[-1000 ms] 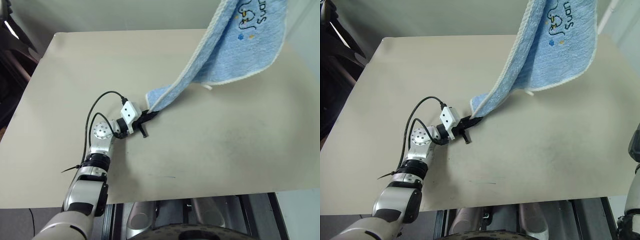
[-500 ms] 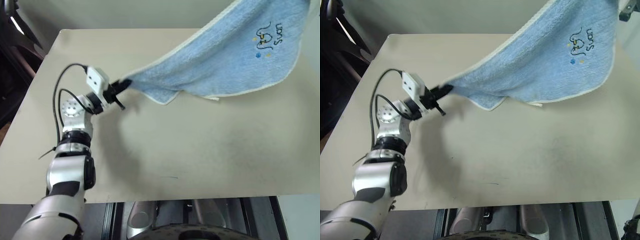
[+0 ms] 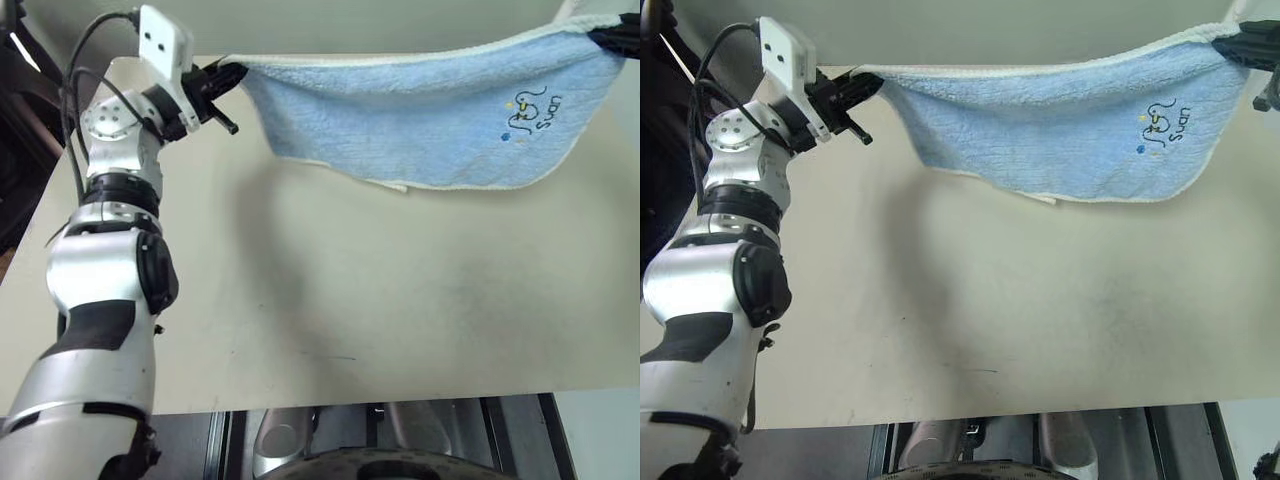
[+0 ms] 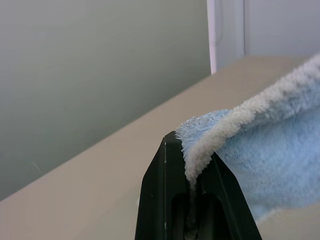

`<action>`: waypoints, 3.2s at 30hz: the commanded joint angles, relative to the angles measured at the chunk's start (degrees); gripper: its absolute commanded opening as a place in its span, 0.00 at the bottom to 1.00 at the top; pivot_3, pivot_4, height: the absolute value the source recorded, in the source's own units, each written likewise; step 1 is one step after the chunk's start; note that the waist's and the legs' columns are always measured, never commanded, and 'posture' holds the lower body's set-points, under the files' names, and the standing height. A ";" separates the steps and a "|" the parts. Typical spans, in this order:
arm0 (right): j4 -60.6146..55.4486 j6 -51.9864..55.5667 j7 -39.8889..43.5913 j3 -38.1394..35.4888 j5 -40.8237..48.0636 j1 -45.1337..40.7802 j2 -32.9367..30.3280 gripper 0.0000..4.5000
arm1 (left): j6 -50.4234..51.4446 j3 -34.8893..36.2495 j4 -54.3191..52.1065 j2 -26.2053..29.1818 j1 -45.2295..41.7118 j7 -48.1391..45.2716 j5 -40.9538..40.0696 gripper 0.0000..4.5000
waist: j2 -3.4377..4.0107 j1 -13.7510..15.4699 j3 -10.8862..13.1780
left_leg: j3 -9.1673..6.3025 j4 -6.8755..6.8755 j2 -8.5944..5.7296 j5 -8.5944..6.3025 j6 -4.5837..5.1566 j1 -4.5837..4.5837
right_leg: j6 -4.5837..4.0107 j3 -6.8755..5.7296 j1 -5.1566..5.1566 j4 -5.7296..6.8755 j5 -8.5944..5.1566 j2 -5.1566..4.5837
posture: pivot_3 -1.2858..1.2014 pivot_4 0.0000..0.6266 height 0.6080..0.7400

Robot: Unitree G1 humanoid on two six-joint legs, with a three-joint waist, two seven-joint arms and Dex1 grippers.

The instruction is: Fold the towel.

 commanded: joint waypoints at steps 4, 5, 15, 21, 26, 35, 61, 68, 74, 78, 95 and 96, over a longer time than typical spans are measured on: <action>15.24 -8.75 -14.73 0.50 -7.57 -8.16 5.80 0.00 | 2.92 -5.86 0.99 2.15 -6.92 5.22 10.32 0.00 | 0.16 -0.20 0.11 | 0.07 -0.14 -0.04 -0.02 0.04 -0.03 | 0.05 -0.01 -0.10 -0.08 0.06 0.03 | 0.52 0.24 0.95; 17.20 -9.92 -17.20 0.51 -8.41 -9.30 6.89 0.00 | 3.18 -6.93 1.14 2.82 -7.53 6.21 12.02 0.00 | 0.25 -0.27 0.16 | 0.02 -0.16 0.00 -0.02 0.04 -0.05 | 0.05 0.02 -0.12 -0.09 0.07 -0.03 | 0.52 0.24 0.95; 15.05 -17.92 -13.33 -4.91 -2.69 1.48 6.86 0.00 | 1.79 -11.34 1.18 11.71 -8.47 -5.70 18.77 0.00 | 0.49 -0.14 0.37 | 0.08 -0.78 0.05 0.28 -0.37 -0.87 | -0.07 -0.17 -1.07 -0.23 -0.01 0.04 | 0.52 0.24 0.95; 10.11 -15.99 -11.75 -6.21 0.00 5.88 5.90 0.00 | 1.89 -11.05 0.98 12.58 -8.26 -9.11 18.55 0.00 | 0.70 -0.07 0.52 | 0.18 -0.67 -0.15 0.38 -0.77 -1.49 | 0.20 -0.05 -1.64 -0.21 -0.19 -0.22 | 0.52 0.24 0.95; -12.58 -11.75 -3.70 -13.72 6.94 34.07 1.26 0.00 | 5.77 -7.74 -0.89 18.41 -2.26 -34.03 12.02 0.00 | 0.40 0.21 0.34 | -0.07 -0.63 -0.03 0.20 -0.83 -1.37 | 0.07 -0.22 -1.39 -0.25 -0.28 -0.04 | 0.52 0.24 0.95; -38.47 0.71 0.33 -29.44 14.28 63.29 -0.74 0.00 | 16.11 -21.30 -21.56 28.71 15.12 -37.60 -10.64 0.00 | 0.58 -0.22 0.49 | 0.05 0.28 0.10 -0.46 0.17 -0.60 | 0.23 -0.15 -0.31 -0.16 -0.15 -0.01 | 0.52 0.24 0.95; -40.28 1.64 -0.22 -30.19 11.76 77.22 0.01 0.00 | 38.55 -26.19 -58.93 40.58 45.26 -37.60 -29.23 0.00 | 0.45 -0.57 0.37 | -0.19 0.11 -0.02 -0.81 -0.24 0.81 | -0.61 0.11 0.79 0.04 -0.68 0.19 | 0.52 0.24 0.95; -30.21 -0.80 -1.66 -19.34 8.65 66.19 0.20 0.00 | 33.71 -32.44 -49.52 31.76 36.47 -37.60 -21.72 0.00 | 0.46 -0.47 0.37 | -0.19 0.14 -0.01 -0.77 -0.17 0.67 | -0.60 0.07 0.65 0.07 -0.65 0.18 | 0.52 0.24 0.95; -20.96 -3.38 -4.50 -10.24 4.51 53.64 3.09 0.00 | 31.31 -36.03 -41.04 27.35 29.54 -37.60 -19.15 0.00 | 0.46 -0.47 0.37 | -0.17 0.18 -0.02 -0.68 -0.05 0.68 | -0.48 0.05 0.69 0.05 -0.52 0.14 | 0.52 0.24 0.95; -15.71 -5.62 -5.36 -6.73 2.32 48.13 4.75 0.00 | 29.57 -37.67 -36.57 26.22 26.92 -37.60 -18.29 0.00 | 0.46 -0.47 0.37 | -0.16 0.16 -0.01 -0.65 0.00 0.70 | -0.40 0.02 0.72 0.05 -0.48 0.12 | 0.52 0.24 0.95; -19.38 10.06 0.20 -2.82 5.55 46.17 2.19 0.37 | 23.04 -37.50 -26.62 20.72 22.14 -37.60 -15.53 0.38 | 0.46 -0.08 0.37 | -0.09 0.16 -0.01 -0.59 0.07 0.60 | -0.38 -0.05 0.77 -0.09 -0.51 0.05 | 0.52 0.24 0.95; -19.54 10.44 -0.20 -3.18 5.63 46.12 2.31 0.44 | 22.62 -36.85 -25.85 20.15 21.80 -37.60 -15.04 0.46 | 0.46 -0.08 0.37 | -0.09 0.16 -0.01 -0.58 0.06 0.60 | -0.38 -0.05 0.77 -0.09 -0.51 0.05 | 0.52 0.24 0.95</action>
